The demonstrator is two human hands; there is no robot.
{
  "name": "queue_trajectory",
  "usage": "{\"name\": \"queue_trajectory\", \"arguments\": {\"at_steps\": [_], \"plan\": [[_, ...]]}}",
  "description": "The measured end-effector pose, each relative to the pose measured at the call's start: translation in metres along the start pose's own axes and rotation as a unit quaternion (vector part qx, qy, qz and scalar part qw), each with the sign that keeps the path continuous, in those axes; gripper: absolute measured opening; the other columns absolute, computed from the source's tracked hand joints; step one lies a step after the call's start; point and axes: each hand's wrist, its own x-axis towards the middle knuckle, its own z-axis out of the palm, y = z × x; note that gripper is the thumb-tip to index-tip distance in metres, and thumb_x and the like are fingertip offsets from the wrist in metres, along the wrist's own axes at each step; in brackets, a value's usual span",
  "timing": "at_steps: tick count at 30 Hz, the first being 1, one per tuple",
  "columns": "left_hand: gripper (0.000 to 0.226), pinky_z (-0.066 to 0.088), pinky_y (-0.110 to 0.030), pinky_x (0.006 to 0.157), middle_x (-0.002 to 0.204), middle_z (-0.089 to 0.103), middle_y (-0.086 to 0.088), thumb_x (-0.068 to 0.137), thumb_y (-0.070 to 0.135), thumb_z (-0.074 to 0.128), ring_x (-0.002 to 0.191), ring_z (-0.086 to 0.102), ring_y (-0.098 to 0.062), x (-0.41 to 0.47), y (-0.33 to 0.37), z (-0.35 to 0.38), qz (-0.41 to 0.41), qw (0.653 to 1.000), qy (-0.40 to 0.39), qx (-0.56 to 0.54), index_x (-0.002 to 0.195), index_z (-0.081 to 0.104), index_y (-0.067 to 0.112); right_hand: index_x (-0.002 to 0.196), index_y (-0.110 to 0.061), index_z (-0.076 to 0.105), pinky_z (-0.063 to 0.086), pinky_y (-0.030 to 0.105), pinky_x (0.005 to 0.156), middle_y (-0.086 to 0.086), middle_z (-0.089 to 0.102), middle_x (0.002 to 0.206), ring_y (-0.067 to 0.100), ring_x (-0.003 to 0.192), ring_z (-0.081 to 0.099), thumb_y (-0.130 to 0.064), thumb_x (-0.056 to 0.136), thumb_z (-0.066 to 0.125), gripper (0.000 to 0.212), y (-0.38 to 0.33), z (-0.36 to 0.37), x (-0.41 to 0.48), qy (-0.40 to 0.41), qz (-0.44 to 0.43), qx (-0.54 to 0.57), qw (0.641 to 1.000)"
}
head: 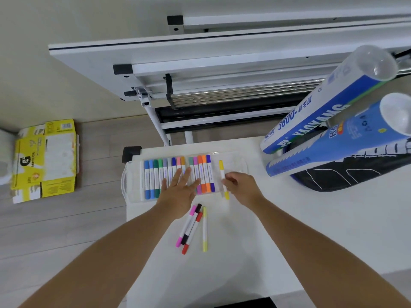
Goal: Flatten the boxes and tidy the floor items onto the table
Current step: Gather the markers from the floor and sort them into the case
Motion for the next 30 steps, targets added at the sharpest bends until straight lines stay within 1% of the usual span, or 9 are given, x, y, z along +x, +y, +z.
{"name": "queue_trajectory", "arguments": {"at_steps": [3, 5, 10, 12, 15, 17, 19, 25, 30], "plan": [[0.058, 0.0, -0.06, 0.121, 0.161, -0.032, 0.005, 0.108, 0.041, 0.026, 0.147, -0.03, -0.025, 0.001, -0.001, 0.002, 0.002, 1.0, 0.0, 0.003, 0.155, -0.007, 0.045, 0.101, -0.012, 0.067, 0.056, 0.032, 0.085, 0.003, 0.07, 0.098, 0.019, 0.09, 0.066, -0.03, 0.099, 0.055, 0.022, -0.006, -0.004, 0.012, -0.006, 0.012, 0.036, 0.999], [0.058, 0.0, -0.06, 0.121, 0.161, -0.032, 0.006, 0.108, 0.041, 0.027, 0.147, -0.031, -0.025, 0.002, -0.002, 0.005, 0.004, 1.0, 0.005, 0.001, 0.155, -0.007, 0.045, 0.102, -0.013, 0.067, 0.055, 0.032, 0.087, 0.003, 0.07, 0.1, 0.019, 0.093, 0.065, -0.031, 0.098, 0.056, 0.021, -0.008, -0.004, 0.018, -0.01, 0.02, 0.039, 0.999], [0.057, 0.0, -0.06, 0.121, 0.161, -0.032, 0.006, 0.108, 0.041, 0.025, 0.146, -0.031, -0.025, 0.001, -0.002, 0.007, 0.003, 1.0, 0.015, -0.002, 0.155, -0.007, 0.045, 0.092, -0.012, 0.064, 0.045, 0.02, 0.066, 0.002, 0.066, 0.086, 0.014, 0.077, 0.058, -0.032, 0.092, 0.065, 0.02, -0.011, -0.001, 0.028, 0.02, 0.044, 0.008, 0.999], [0.058, -0.001, -0.06, 0.121, 0.16, -0.033, 0.005, 0.108, 0.041, 0.025, 0.146, -0.032, -0.025, 0.002, -0.003, 0.008, 0.003, 1.0, 0.018, 0.002, 0.155, -0.008, 0.045, 0.088, -0.015, 0.062, 0.044, 0.019, 0.062, 0.0, 0.064, 0.081, 0.013, 0.073, 0.057, -0.036, 0.091, 0.066, 0.022, -0.011, 0.001, 0.033, 0.023, 0.057, -0.022, 0.998], [0.057, -0.001, -0.061, 0.121, 0.16, -0.034, 0.005, 0.107, 0.043, 0.024, 0.146, -0.033, -0.026, 0.001, -0.003, 0.01, 0.006, 1.0, 0.024, 0.003, 0.155, -0.008, 0.045, 0.086, -0.019, 0.064, 0.049, 0.025, 0.065, -0.002, 0.066, 0.08, 0.013, 0.072, 0.061, -0.044, 0.091, 0.063, 0.026, -0.013, 0.006, 0.041, 0.022, 0.087, -0.068, 0.994], [0.057, -0.001, -0.061, 0.121, 0.16, -0.034, 0.005, 0.108, 0.043, 0.024, 0.145, -0.033, -0.026, 0.001, -0.003, 0.01, 0.004, 1.0, 0.024, -0.001, 0.155, -0.008, 0.046, 0.086, -0.021, 0.064, 0.046, 0.023, 0.062, -0.003, 0.066, 0.08, 0.011, 0.069, 0.06, -0.047, 0.091, 0.062, 0.027, -0.017, 0.01, 0.046, 0.025, 0.099, -0.081, 0.992], [0.057, -0.001, -0.061, 0.121, 0.16, -0.034, 0.005, 0.108, 0.043, 0.024, 0.145, -0.034, -0.026, 0.001, -0.003, 0.01, 0.004, 1.0, 0.024, -0.003, 0.155, -0.008, 0.046, 0.086, -0.021, 0.064, 0.045, 0.021, 0.062, -0.004, 0.065, 0.08, 0.011, 0.068, 0.06, -0.048, 0.091, 0.062, 0.027, -0.02, 0.014, 0.049, 0.026, 0.102, -0.082, 0.991], [0.059, -0.003, -0.06, 0.121, 0.159, -0.036, 0.005, 0.108, 0.041, 0.027, 0.143, -0.036, -0.025, 0.002, -0.003, 0.011, 0.001, 1.0, 0.023, -0.003, 0.154, -0.009, 0.046, 0.093, -0.022, 0.067, 0.053, 0.023, 0.069, -0.004, 0.069, 0.088, 0.015, 0.074, 0.067, -0.047, 0.091, 0.063, 0.026, -0.025, 0.023, 0.055, 0.025, 0.108, -0.081, 0.991], [0.06, -0.006, -0.059, 0.12, 0.158, -0.037, 0.006, 0.108, 0.04, 0.028, 0.142, -0.038, -0.024, 0.002, -0.003, 0.012, 0.002, 1.0, 0.025, -0.007, 0.154, -0.01, 0.046, 0.093, -0.023, 0.065, 0.051, 0.021, 0.066, -0.005, 0.069, 0.089, 0.014, 0.075, 0.067, -0.048, 0.092, 0.06, 0.026, -0.022, 0.025, 0.055, 0.025, 0.112, -0.101, 0.988]]}}
